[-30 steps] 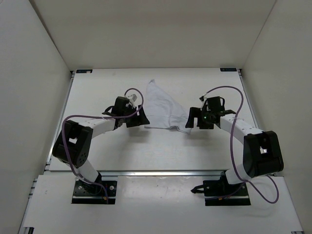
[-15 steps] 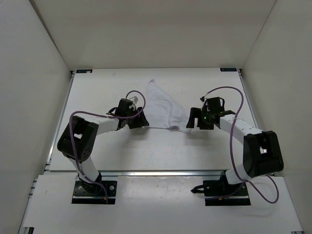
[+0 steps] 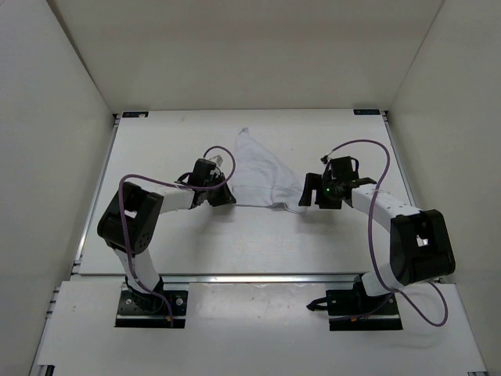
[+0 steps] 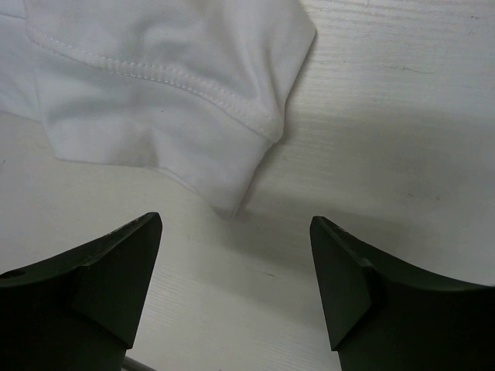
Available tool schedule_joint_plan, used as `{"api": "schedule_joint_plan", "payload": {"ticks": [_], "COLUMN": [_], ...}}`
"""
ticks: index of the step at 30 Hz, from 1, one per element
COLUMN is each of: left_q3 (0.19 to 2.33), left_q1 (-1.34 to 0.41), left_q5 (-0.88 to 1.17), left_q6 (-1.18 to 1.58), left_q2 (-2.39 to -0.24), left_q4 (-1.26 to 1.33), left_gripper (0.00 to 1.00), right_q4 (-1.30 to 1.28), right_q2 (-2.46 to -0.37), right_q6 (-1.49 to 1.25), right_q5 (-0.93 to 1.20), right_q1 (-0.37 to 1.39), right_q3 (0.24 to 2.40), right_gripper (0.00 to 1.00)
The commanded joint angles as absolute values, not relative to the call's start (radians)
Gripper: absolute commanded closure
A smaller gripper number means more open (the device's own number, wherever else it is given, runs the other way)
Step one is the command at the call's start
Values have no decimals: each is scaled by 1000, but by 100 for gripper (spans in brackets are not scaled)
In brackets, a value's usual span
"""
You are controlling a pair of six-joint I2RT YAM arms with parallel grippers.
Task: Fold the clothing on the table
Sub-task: Flatten the skirt out
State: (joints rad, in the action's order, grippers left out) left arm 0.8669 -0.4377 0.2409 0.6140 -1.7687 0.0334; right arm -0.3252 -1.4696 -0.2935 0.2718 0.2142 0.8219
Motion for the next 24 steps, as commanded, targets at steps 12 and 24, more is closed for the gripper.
{"api": "schedule_joint_plan", "payload": {"ticks": [12,24], "left_q3": [905,900], "left_q1": [-434,-399], "left_q5": [235,242], "left_q6": [592,575], "left_q2": [-1761,-1747], "left_q4": [0,-24], "left_gripper": [100,100], "right_q4": [-259,-201], "right_q2": [-1571,-1644], "right_q6": [-383,-436], "right_q5": [250,268], "right_q1": [262,261], "right_q3": [831,836], "right_gripper": [46,74]}}
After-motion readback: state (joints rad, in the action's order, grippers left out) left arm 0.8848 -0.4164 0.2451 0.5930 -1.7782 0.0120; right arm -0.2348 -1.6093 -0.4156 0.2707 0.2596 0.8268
